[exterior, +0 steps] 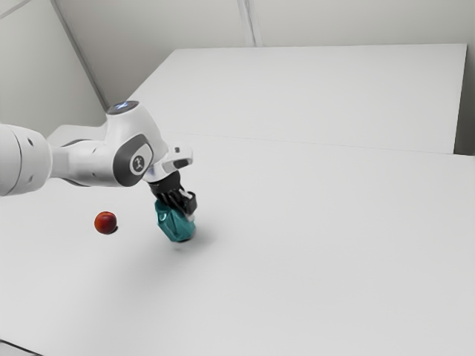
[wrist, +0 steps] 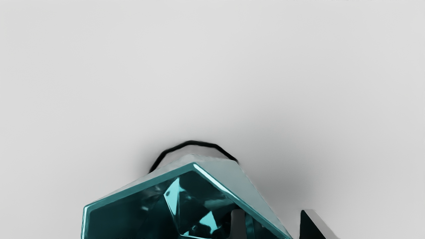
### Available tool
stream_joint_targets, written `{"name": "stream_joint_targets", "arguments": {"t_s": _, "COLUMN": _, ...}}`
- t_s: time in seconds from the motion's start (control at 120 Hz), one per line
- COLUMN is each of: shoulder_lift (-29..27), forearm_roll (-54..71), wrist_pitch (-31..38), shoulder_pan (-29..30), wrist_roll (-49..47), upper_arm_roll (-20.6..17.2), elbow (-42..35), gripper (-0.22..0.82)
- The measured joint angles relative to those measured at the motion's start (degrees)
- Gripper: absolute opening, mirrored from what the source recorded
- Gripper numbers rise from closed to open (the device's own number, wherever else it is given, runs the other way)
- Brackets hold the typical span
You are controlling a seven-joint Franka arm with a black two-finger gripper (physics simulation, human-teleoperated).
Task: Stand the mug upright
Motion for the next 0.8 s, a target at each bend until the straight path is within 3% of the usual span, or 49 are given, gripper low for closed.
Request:
{"name": "stream_joint_targets", "arguments": {"t_s": 0.117, "shoulder_lift": -0.3, "forearm_roll": 0.0, "wrist_pitch": 0.1, "shoulder_pan": 0.2, "wrist_roll": -0.5, "upper_arm_roll": -0.5, "elbow": 0.0, "gripper": 0.34}}
{"name": "stream_joint_targets", "arguments": {"t_s": 0.258, "shoulder_lift": -2.8, "forearm_roll": 0.5, "wrist_pitch": -0.8, "shoulder_pan": 0.2, "wrist_roll": -0.9, "upper_arm_roll": -1.5, "elbow": 0.4, "gripper": 0.47}}
{"name": "stream_joint_targets", "arguments": {"t_s": 0.375, "shoulder_lift": -5.1, "forearm_roll": 0.9, "wrist_pitch": -4.2, "shoulder_pan": -0.3, "wrist_roll": -1.2, "upper_arm_roll": -1.9, "elbow": 3.6, "gripper": 0.53}}
{"name": "stream_joint_targets", "arguments": {"t_s": 0.675, "shoulder_lift": -3.9, "forearm_roll": 1.1, "wrist_pitch": -22.5, "shoulder_pan": -3.5, "wrist_roll": -3.0, "upper_arm_roll": -1.5, "elbow": 24.9, "gripper": 0.59}}
{"name": "stream_joint_targets", "arguments": {"t_s": 0.717, "shoulder_lift": -3.3, "forearm_roll": 1.1, "wrist_pitch": -24.4, "shoulder_pan": -5.9, "wrist_roll": -3.2, "upper_arm_roll": 0.5, "elbow": 27.6, "gripper": 0.59}}
{"name": "stream_joint_targets", "arguments": {"t_s": 0.8, "shoulder_lift": -1.8, "forearm_roll": 1.2, "wrist_pitch": -28.8, "shoulder_pan": -16.2, "wrist_roll": -3.7, "upper_arm_roll": 10.8, "elbow": 33.7, "gripper": 0.59}}
